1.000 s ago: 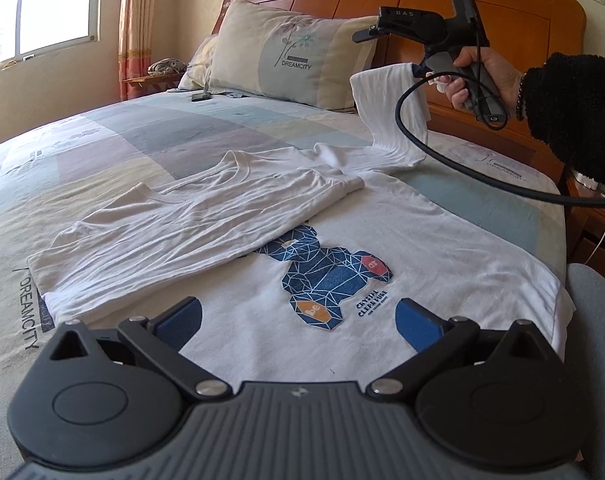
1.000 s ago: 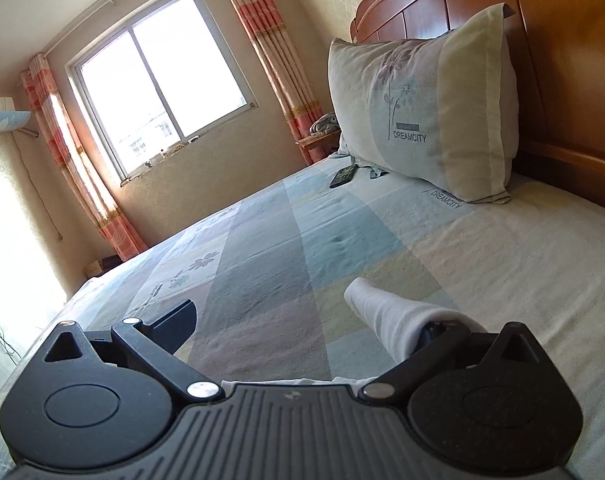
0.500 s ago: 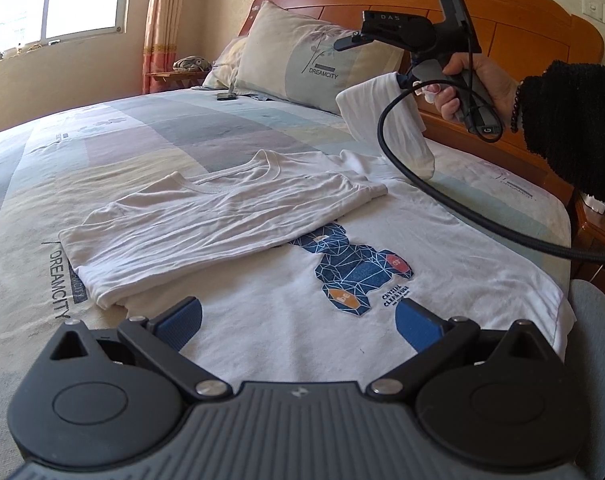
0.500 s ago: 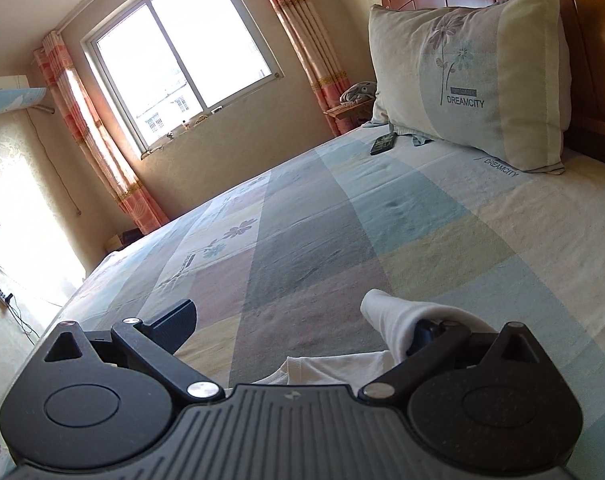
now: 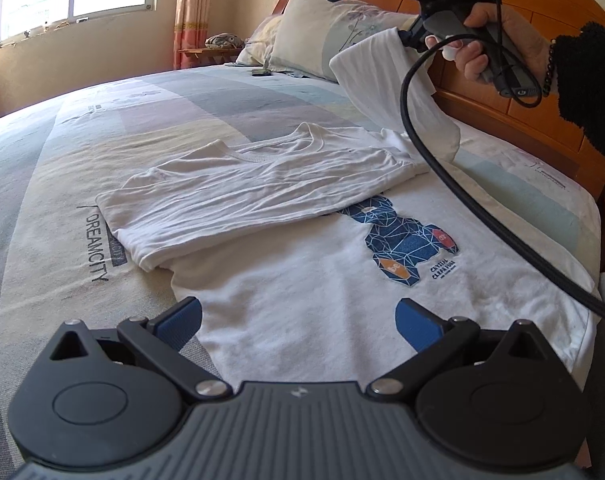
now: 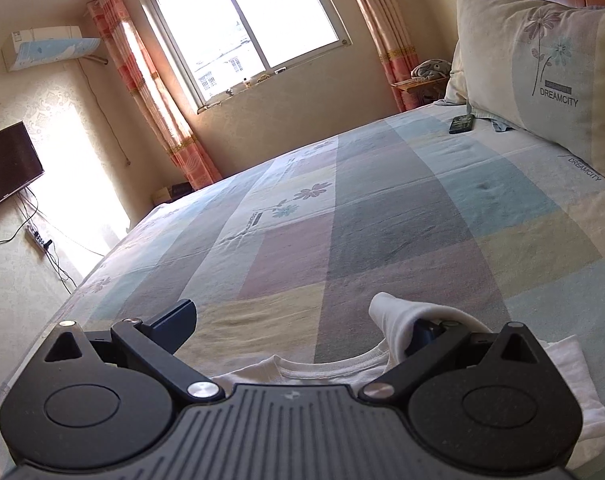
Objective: Fold clothes
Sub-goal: 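Lift the sleeve cuff with the right gripper and carry it over the chest, then lay the sleeve across the chest and open the right gripper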
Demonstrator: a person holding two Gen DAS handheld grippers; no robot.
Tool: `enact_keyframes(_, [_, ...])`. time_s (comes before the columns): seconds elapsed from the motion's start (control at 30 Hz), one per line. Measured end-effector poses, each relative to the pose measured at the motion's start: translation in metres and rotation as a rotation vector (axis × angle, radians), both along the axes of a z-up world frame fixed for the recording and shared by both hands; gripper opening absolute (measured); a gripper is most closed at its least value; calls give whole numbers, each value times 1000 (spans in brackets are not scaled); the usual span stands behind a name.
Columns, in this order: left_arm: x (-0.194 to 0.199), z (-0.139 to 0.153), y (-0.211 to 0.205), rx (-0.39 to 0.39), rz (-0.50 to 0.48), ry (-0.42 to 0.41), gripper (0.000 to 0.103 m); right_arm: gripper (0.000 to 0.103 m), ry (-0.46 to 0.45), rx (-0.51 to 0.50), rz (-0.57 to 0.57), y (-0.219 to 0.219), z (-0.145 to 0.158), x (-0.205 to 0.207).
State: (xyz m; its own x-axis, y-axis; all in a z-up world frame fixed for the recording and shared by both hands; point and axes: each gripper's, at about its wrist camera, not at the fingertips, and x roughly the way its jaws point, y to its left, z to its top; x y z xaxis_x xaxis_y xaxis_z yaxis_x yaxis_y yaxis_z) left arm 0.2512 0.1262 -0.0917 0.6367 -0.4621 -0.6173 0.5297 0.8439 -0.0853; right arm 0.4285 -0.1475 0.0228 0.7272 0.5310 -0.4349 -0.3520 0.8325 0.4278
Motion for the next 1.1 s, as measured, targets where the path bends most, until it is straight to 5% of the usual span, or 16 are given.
enact_keyframes(0.53, [2,-7,10,9,25,23,102,103,26,-54,168,72,3,-11])
enact_keyframes(1.1, [6,-20,9,59,42,60,102,103,166,-209,378,130,-49,-31])
